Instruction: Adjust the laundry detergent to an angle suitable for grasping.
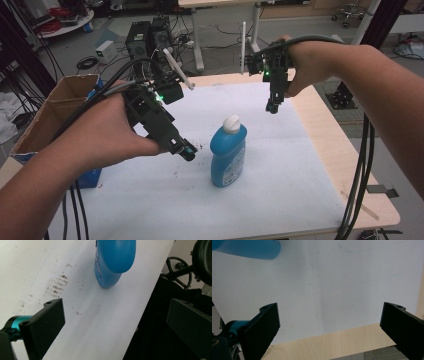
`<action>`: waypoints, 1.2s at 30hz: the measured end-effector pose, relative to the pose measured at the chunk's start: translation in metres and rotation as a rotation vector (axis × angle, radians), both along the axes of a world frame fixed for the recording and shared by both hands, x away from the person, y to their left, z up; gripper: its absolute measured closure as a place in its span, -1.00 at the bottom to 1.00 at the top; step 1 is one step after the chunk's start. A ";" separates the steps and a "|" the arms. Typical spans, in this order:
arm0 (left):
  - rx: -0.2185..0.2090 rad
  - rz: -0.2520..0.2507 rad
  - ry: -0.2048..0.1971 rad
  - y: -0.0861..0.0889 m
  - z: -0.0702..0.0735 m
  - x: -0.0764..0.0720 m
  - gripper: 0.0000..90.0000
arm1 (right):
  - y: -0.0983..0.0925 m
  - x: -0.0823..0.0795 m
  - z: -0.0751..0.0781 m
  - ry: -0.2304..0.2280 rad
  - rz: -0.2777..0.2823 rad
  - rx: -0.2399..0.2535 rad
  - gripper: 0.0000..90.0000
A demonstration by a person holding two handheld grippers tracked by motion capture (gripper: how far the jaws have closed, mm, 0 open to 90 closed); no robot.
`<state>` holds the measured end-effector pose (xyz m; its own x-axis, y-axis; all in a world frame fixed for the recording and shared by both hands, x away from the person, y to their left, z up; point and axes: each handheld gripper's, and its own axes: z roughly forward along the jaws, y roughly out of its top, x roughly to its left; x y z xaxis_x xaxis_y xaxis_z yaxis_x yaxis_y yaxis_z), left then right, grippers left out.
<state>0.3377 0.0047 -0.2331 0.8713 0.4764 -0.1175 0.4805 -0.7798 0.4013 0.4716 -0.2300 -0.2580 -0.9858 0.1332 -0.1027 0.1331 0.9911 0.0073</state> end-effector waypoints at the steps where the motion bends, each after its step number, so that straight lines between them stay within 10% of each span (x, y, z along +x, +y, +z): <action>1: 0.003 0.003 -0.002 -0.002 -0.002 0.000 -0.96 | 0.000 -0.001 0.000 -0.001 -0.008 0.001 -0.96; 36: -0.038 0.054 -0.084 -0.073 -0.054 0.014 -0.96 | -0.014 -0.001 -0.007 0.004 -0.029 0.014 -0.96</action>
<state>0.3515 -0.0681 -0.2874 0.8521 0.5194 -0.0637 0.4847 -0.7375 0.4703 0.4710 -0.2436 -0.2652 -0.9818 0.1634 -0.0967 0.1621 0.9866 0.0203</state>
